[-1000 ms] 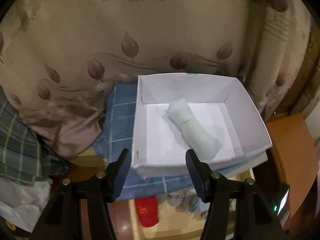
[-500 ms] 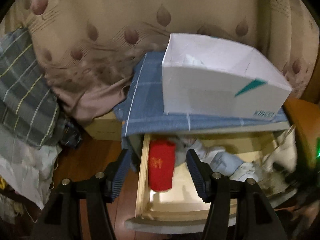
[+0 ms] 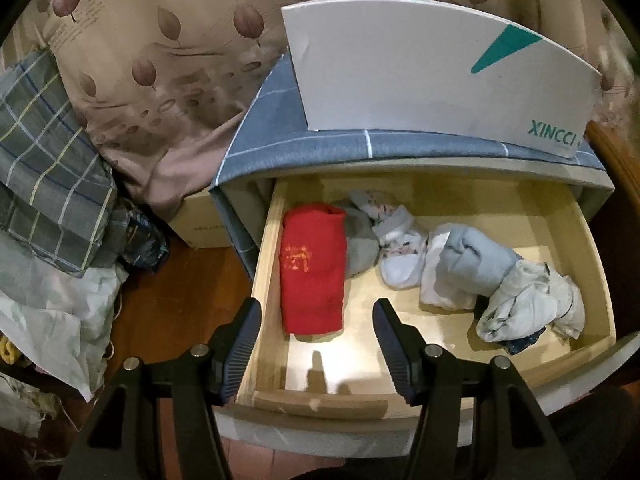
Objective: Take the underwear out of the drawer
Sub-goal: 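Carry the beige bra toward the white box with the right gripper while the left gripper returns to the drawer, then lower the bra into the white box and open the right gripper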
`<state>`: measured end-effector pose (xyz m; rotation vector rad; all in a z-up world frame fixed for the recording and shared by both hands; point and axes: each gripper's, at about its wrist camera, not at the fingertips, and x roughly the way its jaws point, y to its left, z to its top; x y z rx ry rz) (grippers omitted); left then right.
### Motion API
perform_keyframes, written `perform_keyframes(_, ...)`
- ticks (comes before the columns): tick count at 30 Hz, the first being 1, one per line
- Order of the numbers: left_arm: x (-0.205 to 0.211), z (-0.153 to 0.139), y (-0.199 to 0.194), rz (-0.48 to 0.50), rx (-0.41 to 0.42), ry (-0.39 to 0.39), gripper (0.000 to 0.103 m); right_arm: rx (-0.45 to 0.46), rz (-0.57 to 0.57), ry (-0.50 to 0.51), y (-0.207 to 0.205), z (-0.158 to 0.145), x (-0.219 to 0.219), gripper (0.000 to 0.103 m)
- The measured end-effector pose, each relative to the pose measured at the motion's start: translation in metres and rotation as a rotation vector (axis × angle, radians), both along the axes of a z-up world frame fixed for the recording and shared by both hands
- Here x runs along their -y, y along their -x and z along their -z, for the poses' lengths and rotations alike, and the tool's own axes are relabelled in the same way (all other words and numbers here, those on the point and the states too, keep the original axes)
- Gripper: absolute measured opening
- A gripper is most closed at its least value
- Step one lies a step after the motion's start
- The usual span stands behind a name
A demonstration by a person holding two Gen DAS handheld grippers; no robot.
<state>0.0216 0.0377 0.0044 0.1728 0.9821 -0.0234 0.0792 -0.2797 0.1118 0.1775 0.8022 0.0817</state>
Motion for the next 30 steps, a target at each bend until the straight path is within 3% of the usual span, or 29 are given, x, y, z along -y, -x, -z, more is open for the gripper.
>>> perform_keyframes(4, -0.008, 0.002, 0.0, -0.024, -0.006, 0.047, 0.059, 0.053, -0.014, -0.023, -0.031, -0.041, -0.007, 0.057)
perform_keyframes(9, -0.022, 0.006, -0.003, -0.077, -0.021, 0.115, 0.059, 0.045, -0.037, -0.012, -0.072, -0.056, -0.029, 0.057)
perform_keyframes(18, -0.034, 0.01, -0.006, -0.117, -0.043, 0.186, 0.059, -0.162, -0.046, 0.069, -0.155, 0.0, -0.069, 0.057)
perform_keyframes(22, -0.035, 0.01, -0.006, -0.119, -0.041, 0.198, 0.059, -0.246, -0.05, 0.084, -0.173, 0.027, -0.077, 0.058)
perform_keyframes(30, -0.035, 0.011, -0.009, -0.112, -0.049, 0.204, 0.059, -0.324, -0.035, 0.117, -0.183, 0.056, -0.085, 0.061)
